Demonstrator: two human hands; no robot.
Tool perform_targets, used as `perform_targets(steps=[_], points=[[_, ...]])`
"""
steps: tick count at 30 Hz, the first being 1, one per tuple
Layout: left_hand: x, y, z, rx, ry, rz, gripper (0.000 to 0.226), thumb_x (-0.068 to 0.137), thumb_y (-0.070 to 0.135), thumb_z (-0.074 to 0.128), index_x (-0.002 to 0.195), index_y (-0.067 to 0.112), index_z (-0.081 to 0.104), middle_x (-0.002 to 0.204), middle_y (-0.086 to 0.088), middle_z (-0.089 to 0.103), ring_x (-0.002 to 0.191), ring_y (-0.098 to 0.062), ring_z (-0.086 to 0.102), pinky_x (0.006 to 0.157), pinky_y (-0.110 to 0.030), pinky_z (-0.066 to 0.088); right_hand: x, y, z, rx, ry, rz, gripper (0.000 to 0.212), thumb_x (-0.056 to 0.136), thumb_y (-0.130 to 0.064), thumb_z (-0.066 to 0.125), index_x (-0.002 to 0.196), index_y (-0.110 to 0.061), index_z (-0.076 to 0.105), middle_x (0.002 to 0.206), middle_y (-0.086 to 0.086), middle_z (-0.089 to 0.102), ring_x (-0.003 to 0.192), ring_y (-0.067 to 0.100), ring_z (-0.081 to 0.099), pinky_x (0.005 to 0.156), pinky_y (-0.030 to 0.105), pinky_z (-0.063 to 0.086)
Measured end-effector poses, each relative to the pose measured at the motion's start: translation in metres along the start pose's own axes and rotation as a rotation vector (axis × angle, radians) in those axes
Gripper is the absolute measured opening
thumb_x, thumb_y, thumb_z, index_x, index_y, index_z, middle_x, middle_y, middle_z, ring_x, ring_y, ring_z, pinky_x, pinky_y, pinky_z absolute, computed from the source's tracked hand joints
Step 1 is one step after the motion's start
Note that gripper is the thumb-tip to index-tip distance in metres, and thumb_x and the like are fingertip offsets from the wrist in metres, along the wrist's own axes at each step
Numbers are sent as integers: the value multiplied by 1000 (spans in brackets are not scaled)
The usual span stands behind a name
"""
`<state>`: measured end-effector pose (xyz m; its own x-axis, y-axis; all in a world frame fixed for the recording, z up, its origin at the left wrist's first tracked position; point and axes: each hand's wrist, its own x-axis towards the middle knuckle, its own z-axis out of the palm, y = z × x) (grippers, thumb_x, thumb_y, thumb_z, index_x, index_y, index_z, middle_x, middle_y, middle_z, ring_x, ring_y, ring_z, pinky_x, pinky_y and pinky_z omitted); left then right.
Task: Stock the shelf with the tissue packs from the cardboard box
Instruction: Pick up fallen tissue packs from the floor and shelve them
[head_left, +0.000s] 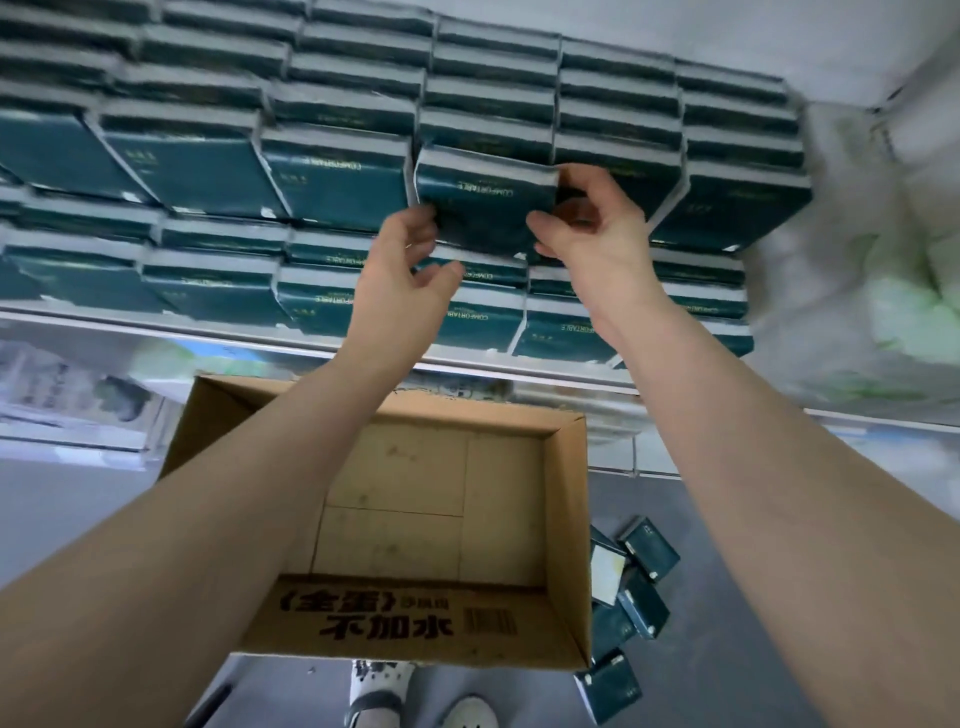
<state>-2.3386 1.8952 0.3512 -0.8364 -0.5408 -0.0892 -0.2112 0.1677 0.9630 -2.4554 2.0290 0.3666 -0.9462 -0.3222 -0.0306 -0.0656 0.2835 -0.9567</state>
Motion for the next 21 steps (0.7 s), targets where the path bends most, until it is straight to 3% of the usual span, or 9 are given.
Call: perform_targets(steps=[6,12,21], points=[[4,-4,4,-10,-70,1,55,96,12,57,146,19,36,140,6,49,129,-2,44,102,-13,41,-4,9,7,-9,37,2,47,90,-3,63,131,-22,52,106,4,67,91,9,67,84,18,52],[-10,-6,13,-12,-99,20,46,95,9,57,139,20,47,133,7,55,124,-2,51,102,-18,43,-25,19,-12,35,65,10,39,91,-2,60,124,-23,57,108,4,66,99,9,65,98,32,53],[-95,-7,94,7,-332,5,35,93,4,58,125,20,59,118,5,63,112,-5,59,93,-18,48,-136,78,-96,61,159,112,35,88,6,62,112,-19,64,101,5,68,98,15,65,94,32,53]])
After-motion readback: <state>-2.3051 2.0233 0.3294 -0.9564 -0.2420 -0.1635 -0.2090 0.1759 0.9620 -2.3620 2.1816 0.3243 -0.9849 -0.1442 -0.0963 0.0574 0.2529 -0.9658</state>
